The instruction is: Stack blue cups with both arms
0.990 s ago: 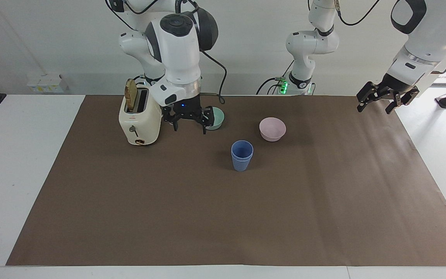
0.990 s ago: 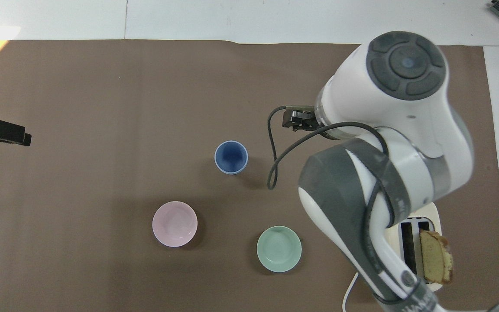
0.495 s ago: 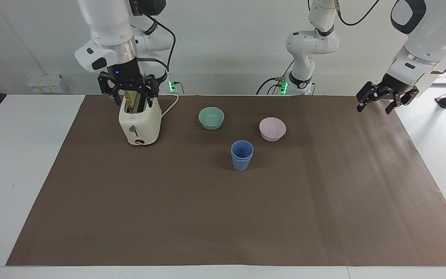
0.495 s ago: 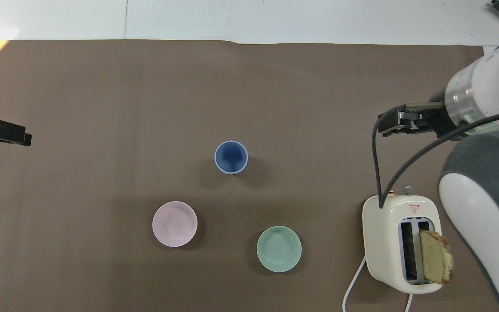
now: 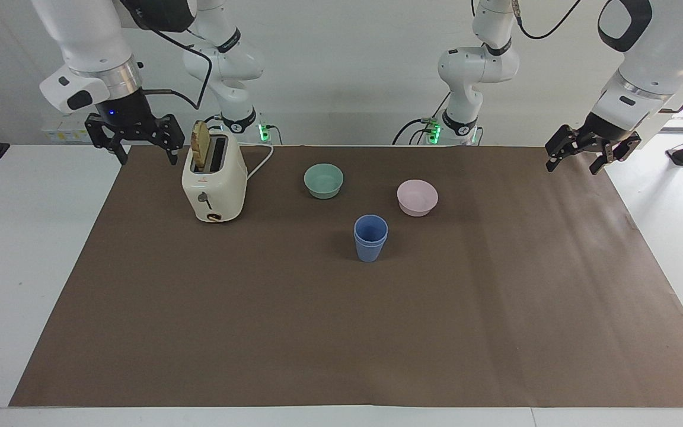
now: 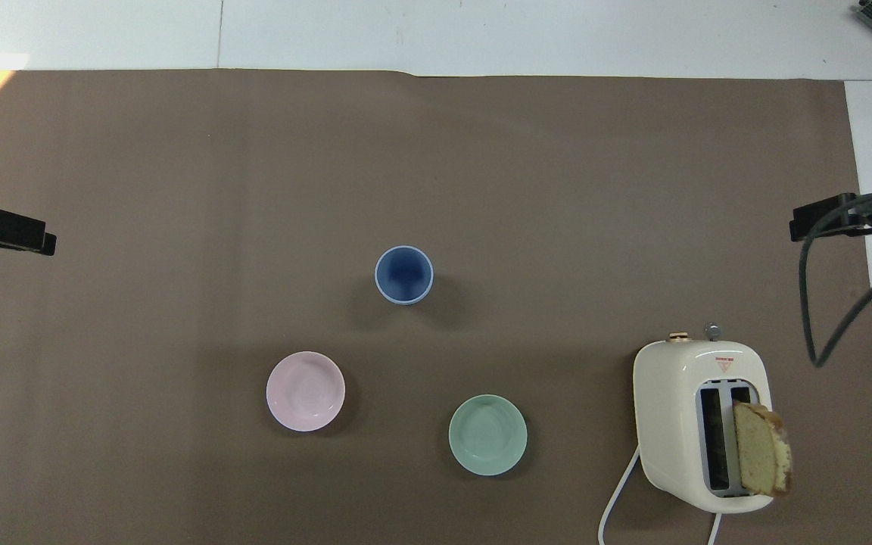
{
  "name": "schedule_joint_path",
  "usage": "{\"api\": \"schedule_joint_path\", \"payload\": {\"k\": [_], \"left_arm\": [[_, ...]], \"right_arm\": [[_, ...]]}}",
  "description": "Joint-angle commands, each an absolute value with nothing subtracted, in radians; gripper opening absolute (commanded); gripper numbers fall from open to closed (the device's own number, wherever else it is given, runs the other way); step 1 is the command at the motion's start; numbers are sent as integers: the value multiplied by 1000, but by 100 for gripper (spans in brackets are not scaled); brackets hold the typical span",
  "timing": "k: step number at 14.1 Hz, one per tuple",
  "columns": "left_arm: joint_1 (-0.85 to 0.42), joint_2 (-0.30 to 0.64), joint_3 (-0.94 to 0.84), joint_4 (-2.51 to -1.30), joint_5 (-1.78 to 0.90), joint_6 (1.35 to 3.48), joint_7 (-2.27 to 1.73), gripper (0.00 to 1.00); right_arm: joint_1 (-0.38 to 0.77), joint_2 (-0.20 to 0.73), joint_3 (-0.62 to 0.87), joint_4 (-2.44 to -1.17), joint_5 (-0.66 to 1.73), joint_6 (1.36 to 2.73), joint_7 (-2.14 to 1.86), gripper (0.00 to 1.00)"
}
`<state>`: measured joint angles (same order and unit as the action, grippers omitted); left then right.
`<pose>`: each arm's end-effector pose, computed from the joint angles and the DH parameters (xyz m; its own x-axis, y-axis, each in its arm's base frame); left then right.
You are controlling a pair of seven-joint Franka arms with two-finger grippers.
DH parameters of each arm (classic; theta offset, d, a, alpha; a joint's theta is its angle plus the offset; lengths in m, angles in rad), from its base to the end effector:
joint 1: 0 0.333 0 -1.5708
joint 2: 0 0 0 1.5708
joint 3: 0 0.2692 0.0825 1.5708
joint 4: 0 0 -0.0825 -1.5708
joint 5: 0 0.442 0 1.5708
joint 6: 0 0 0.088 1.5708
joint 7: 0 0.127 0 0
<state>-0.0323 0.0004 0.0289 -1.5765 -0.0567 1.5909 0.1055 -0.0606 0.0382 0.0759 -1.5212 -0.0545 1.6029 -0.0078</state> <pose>0.6148 -0.0092 0.5564 0.9940 -0.1074 0.0199 -0.1083 -0.9926 0.0549 0.6272 0.0021 0.5636 0.9988 0.0246 0.0431 0.0224 -0.9984 0.0519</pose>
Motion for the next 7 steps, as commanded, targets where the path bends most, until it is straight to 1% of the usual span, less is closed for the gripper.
{"api": "schedule_joint_path", "payload": {"k": [1, 7], "left_arm": [[-21, 9, 20, -1555, -52, 1575, 106, 100], [-21, 9, 20, -1555, -52, 1575, 104, 100]], "right_arm": [[-110, 6, 81, -1592, 9, 1655, 31, 100], [-97, -2, 81, -1611, 2, 1657, 26, 100]]}}
